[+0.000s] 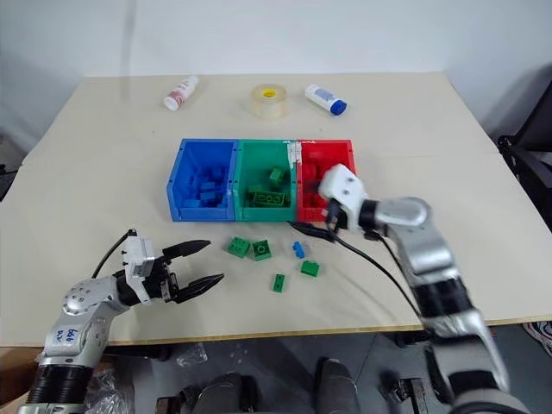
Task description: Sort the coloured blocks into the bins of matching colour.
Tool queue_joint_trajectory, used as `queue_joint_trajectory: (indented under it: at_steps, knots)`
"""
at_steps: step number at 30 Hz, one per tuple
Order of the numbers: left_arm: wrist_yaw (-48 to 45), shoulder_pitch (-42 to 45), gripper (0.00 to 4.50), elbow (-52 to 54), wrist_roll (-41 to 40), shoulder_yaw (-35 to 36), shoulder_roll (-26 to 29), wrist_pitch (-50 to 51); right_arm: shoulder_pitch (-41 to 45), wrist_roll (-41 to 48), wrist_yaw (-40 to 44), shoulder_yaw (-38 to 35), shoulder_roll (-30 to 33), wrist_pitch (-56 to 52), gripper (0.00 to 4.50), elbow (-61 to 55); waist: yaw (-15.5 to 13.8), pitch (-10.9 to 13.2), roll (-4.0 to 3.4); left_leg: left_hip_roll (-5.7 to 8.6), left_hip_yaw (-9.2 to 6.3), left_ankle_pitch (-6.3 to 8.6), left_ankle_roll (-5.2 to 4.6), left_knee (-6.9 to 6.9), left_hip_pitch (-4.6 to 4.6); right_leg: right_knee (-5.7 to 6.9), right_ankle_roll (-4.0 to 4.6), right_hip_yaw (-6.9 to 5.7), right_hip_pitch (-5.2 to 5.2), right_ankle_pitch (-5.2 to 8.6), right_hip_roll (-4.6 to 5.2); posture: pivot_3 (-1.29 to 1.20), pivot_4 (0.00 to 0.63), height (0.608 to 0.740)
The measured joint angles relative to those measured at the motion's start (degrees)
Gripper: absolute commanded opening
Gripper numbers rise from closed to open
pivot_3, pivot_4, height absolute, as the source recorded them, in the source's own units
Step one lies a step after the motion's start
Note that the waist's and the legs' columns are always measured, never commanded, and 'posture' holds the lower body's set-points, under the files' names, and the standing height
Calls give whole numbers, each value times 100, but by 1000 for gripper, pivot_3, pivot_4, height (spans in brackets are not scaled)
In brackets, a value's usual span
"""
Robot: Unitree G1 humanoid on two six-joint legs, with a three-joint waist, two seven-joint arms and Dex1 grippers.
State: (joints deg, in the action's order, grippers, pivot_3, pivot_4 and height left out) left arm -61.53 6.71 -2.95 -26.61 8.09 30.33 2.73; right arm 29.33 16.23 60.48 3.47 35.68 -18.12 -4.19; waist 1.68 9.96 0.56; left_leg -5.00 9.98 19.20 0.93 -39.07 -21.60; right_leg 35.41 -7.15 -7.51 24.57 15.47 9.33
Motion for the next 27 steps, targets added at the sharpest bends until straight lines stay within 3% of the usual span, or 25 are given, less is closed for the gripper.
queue_joint_trajectory:
  at_steps: [5, 10, 16, 27]
  knots:
    - [-153, 191, 4500, -449, 7, 40, -18, -287, -1591, 342, 138, -751, 1024, -520, 4480, -1099, -25, -1, 2, -2, -4, -1, 0, -1, 6, -30, 1, -6, -8, 0, 1, 0, 150, 740]
    - [-413, 261, 4500, -788, -9, 92, -70, -677, -2636, 519, 109, -1330, 1486, -939, 4480, -1731, 20, 0, 3, -2, 3, -1, -2, -3, 10, -38, -1, -2, -11, -2, 1, 0, 150, 740]
    - [-791, 321, 4500, -930, -98, 133, -49, -920, -2394, 577, -123, -1101, 1491, -1205, 4480, -1968, 2, 0, 4, -3, 2, -6, -5, -4, 13, -33, 3, 0, -11, -3, 1, 0, 150, 740]
    - [-1535, 112, 4500, -839, -416, 326, 72, -1165, -690, -327, -673, 1146, 291, -1452, 4480, -1041, -7, 0, 5, -4, 0, -4, -3, -4, 1, -6, 5, -11, -1, -5, 1, 0, 150, 740]
